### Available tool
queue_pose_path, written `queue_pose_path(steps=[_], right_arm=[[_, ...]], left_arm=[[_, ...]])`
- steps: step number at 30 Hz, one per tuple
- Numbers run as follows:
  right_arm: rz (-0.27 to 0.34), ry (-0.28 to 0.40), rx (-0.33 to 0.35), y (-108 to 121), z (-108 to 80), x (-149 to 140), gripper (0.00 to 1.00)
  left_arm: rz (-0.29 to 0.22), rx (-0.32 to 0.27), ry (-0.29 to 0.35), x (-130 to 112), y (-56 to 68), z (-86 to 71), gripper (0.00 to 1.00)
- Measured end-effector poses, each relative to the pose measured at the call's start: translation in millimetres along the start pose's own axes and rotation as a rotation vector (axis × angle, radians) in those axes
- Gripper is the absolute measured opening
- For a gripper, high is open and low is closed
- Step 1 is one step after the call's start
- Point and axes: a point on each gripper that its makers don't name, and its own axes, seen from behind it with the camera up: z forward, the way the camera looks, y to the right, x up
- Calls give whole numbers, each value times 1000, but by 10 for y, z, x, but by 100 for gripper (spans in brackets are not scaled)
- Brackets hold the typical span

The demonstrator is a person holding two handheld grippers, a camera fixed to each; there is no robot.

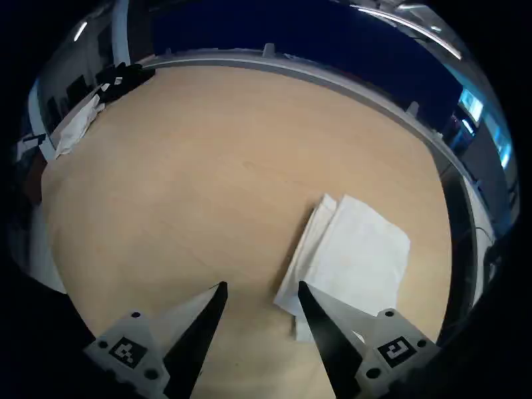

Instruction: Fold towel

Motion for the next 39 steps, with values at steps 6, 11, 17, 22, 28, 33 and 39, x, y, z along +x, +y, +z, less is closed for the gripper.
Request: queue_pose_path(steps=[6, 11, 17, 22, 28, 33, 39], right_arm=[[-5, 18, -8, -3, -40, 78, 82], [12, 61, -22, 1, -82, 205, 82], [49, 148, -51, 34, -165, 445, 82], [86, 250, -89, 74, -280, 697, 82], [153, 373, -124, 112, -442, 991, 82], [210, 473, -139, 112, -598, 1245, 82], [248, 554, -168, 129, -755, 1448, 82]], left_arm=[[0, 0, 5, 11, -38, -7, 89], [1, -1, 6, 17, -74, -5, 89], [8, -5, 19, 83, -111, 25, 89], [19, -7, 27, 142, -145, 69, 89], [36, -11, 40, 236, -177, 119, 89], [51, -12, 55, 323, -202, 160, 89], [56, -18, 77, 428, -209, 200, 89]])
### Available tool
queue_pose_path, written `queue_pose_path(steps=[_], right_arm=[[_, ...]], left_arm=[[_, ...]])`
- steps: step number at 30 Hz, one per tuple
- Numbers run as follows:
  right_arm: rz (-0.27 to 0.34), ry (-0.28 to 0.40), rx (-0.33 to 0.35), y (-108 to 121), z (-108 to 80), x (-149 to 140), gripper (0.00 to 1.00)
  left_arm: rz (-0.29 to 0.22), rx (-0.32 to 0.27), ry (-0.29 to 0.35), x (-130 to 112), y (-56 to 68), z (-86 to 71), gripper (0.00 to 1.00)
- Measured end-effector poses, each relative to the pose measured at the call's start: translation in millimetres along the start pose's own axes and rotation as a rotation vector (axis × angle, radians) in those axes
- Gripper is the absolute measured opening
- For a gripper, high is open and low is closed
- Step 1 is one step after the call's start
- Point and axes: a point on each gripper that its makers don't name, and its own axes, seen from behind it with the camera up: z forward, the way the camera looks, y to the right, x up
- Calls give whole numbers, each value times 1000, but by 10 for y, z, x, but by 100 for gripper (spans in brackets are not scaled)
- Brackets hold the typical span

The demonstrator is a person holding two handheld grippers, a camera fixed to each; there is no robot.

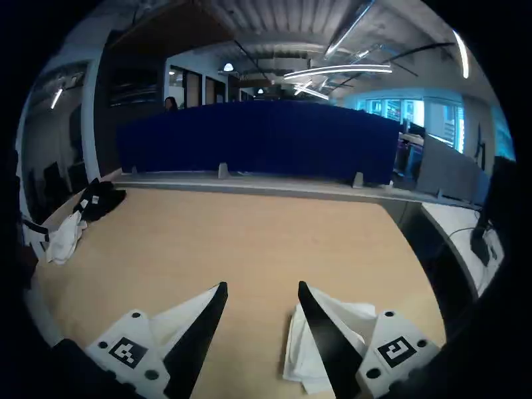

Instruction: Fold towel

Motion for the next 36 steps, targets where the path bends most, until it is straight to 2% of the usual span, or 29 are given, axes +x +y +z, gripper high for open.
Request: queue_pose_path(steps=[6, 9, 12, 18, 27, 32, 36], right_arm=[[26, 93, -46, -3, -84, 251, 82], [39, 138, -46, -63, -132, 372, 82], [40, 166, -48, -109, -172, 468, 82], [20, 213, -95, -107, -222, 653, 82], [32, 260, -117, -206, -289, 873, 82], [51, 300, -120, -260, -336, 1007, 82], [59, 319, -122, -297, -361, 1077, 82]], left_arm=[[-4, -4, 32, 78, -34, 49, 89], [-12, -6, 47, 122, -53, 86, 89], [-15, -9, 72, 206, -81, 117, 89], [-14, 1, 144, 447, -193, 153, 89], [-51, -5, 298, 892, -331, 169, 89], [-47, -8, 408, 1202, -380, 124, 89], [-52, -6, 464, 1374, -437, 103, 89]])
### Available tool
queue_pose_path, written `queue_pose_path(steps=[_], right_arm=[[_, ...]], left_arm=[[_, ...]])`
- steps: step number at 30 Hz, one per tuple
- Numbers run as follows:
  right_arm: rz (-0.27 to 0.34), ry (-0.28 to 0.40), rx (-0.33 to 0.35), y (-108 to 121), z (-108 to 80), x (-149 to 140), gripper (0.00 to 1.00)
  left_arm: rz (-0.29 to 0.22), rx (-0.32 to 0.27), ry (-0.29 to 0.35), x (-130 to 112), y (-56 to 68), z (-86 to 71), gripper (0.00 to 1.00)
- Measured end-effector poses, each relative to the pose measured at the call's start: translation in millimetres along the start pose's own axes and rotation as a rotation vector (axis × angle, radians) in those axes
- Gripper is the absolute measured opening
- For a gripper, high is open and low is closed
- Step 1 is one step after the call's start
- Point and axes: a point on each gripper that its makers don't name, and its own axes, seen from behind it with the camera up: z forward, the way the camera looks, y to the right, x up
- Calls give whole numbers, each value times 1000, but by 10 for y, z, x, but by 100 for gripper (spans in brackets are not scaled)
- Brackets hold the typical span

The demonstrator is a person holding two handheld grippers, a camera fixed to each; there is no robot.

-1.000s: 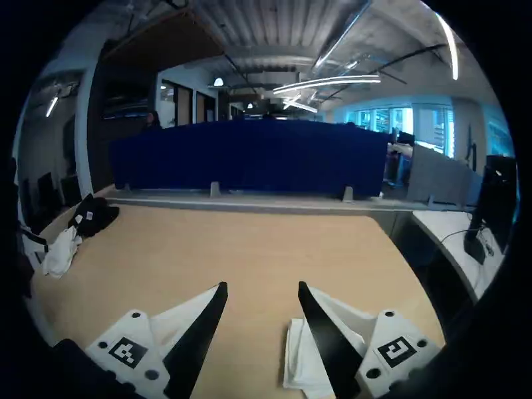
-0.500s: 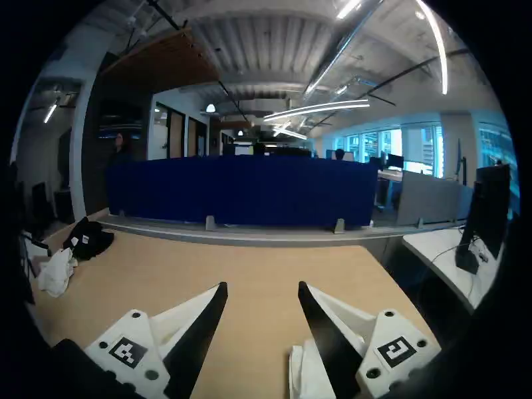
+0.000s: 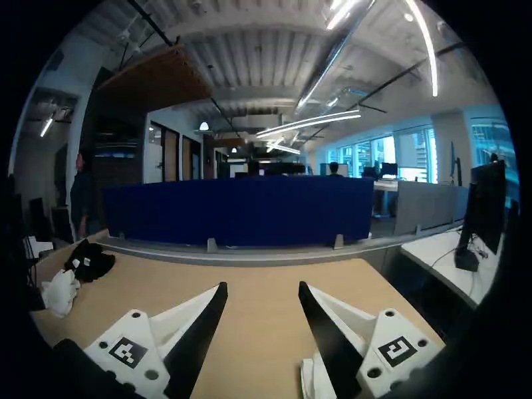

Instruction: Fold towel

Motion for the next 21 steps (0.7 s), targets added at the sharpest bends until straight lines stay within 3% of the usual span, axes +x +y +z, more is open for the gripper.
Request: queue_pose_path(steps=[8, 21], right_arm=[[-1, 15, -5, -43, 13, 69, 83], [-6, 22, -2, -137, 68, 105, 83]], left_arm=[[-23, 20, 46, 103, -110, 62, 89], [2, 10, 67, 107, -19, 100, 89]])
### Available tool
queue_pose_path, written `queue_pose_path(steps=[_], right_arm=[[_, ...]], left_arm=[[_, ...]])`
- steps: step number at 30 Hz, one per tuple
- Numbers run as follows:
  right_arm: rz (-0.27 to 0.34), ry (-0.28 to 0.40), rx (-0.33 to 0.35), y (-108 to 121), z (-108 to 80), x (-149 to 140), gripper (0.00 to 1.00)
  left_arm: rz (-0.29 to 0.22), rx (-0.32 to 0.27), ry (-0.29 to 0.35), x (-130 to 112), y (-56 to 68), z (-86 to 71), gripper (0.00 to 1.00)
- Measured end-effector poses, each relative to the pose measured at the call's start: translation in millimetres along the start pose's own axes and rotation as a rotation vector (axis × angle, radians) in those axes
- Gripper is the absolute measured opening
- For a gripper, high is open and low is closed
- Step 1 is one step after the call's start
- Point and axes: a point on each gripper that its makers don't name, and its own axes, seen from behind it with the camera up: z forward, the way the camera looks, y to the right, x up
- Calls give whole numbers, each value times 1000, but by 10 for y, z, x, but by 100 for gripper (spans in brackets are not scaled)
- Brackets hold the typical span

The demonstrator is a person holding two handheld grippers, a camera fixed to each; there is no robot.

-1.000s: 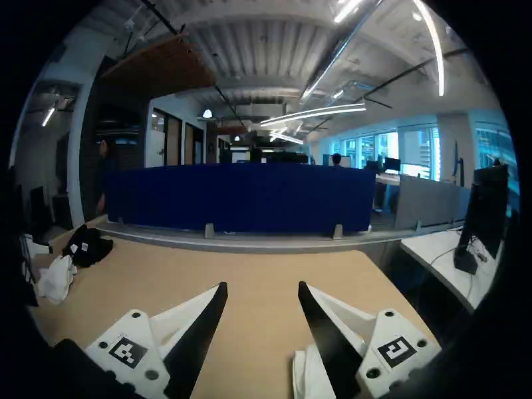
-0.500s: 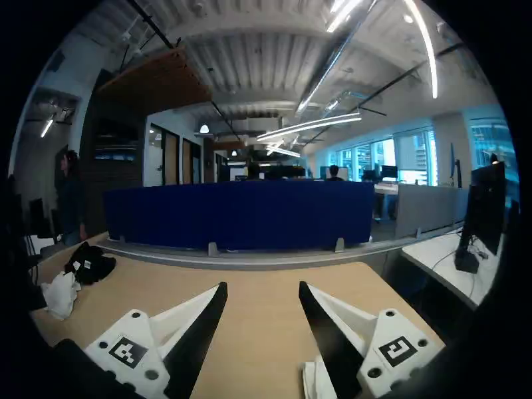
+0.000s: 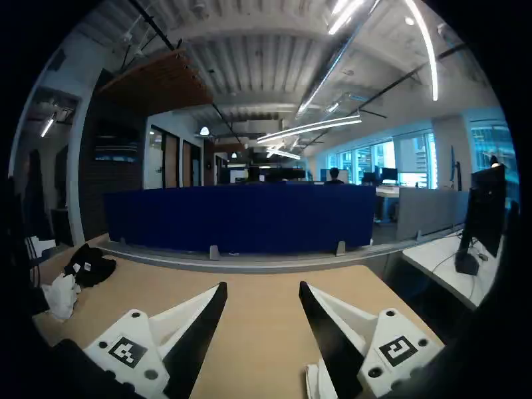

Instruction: Fold towel

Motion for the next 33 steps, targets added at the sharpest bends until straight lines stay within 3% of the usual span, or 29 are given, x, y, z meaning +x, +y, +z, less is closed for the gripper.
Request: queue_pose_path(steps=[6, 26, 33], right_arm=[[-7, 4, -5, -19, 11, 22, 84], [-24, 9, -10, -201, 67, 10, 91], [-42, 15, -24, -209, 100, 41, 92]], left_arm=[[10, -3, 10, -65, 10, 40, 89], [11, 21, 29, -480, -154, 225, 89], [27, 15, 41, -591, -118, 323, 89]])
